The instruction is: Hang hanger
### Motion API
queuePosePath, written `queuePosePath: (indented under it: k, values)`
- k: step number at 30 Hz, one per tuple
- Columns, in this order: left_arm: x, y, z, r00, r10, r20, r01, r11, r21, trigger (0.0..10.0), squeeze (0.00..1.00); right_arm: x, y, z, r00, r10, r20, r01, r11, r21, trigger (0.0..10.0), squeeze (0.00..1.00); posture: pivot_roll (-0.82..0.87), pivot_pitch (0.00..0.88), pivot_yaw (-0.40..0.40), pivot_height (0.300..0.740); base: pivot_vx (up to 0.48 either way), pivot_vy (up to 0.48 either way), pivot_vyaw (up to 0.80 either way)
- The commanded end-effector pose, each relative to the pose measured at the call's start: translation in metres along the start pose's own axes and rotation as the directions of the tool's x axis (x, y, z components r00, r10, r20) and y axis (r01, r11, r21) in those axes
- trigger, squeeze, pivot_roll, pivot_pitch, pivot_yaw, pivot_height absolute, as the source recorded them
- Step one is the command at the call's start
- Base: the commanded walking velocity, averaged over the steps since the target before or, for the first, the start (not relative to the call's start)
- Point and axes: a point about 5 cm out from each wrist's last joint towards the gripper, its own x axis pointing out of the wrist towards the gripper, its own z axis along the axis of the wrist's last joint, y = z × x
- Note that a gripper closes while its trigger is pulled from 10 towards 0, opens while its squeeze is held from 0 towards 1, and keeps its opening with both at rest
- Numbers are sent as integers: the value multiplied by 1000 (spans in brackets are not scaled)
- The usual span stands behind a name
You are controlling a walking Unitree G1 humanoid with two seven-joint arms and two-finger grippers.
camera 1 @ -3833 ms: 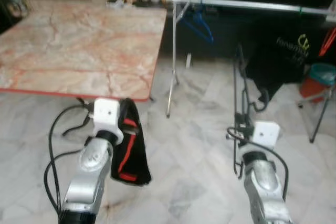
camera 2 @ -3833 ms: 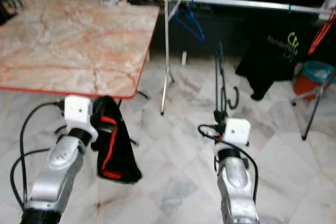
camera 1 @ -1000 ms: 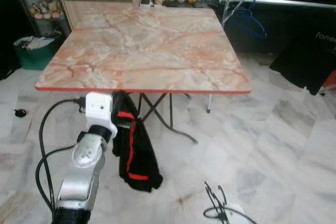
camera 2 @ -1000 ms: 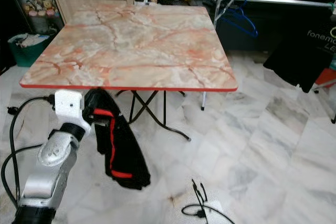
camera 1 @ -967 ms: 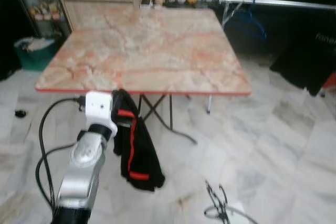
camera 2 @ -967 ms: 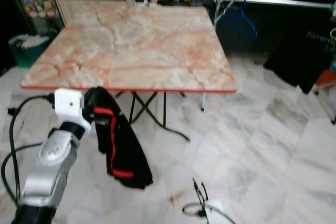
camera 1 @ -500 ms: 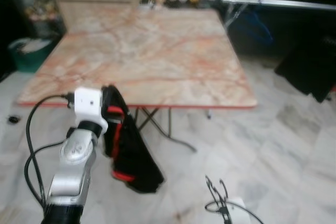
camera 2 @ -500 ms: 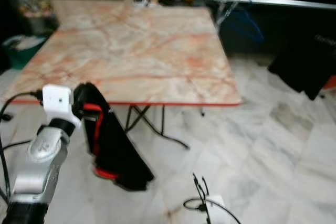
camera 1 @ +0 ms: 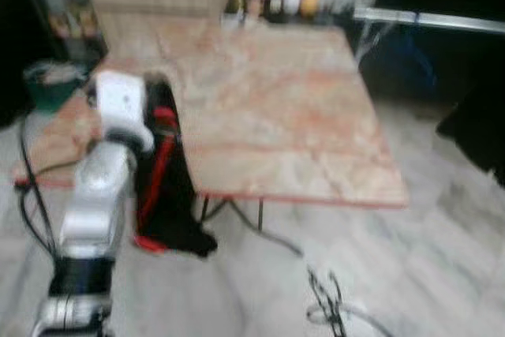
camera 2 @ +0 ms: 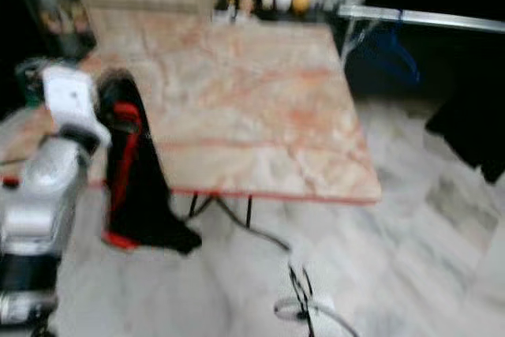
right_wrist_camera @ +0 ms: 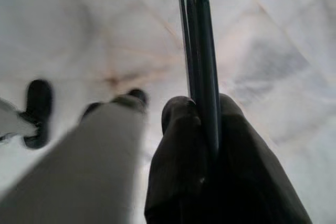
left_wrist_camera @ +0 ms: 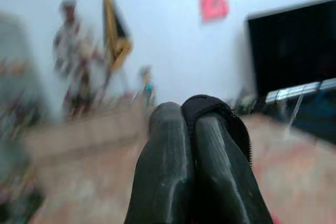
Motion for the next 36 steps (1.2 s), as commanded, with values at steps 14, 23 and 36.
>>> queuePosePath:
  k: [14,23,36]
  values:
    - [99,31,102,971,-39,236,13,994,109,10000,0,2,3,15,999,-1,37,0,1000,15,10000,0,242,0,-7,740,367,0,0]
    - [45,9,-11,976,-211,-51,210,977,-27,10000,0,1,5,11,1000,4,27,-4,1000,16,10000,0,229,0,-10,740,35,0,0]
    - [-109,-33,-78,877,-325,-355,237,934,-268,10000,0,0,8,-1,1000,11,4,-11,1000,5,10000,0,227,0,-6,740,0,0,0]
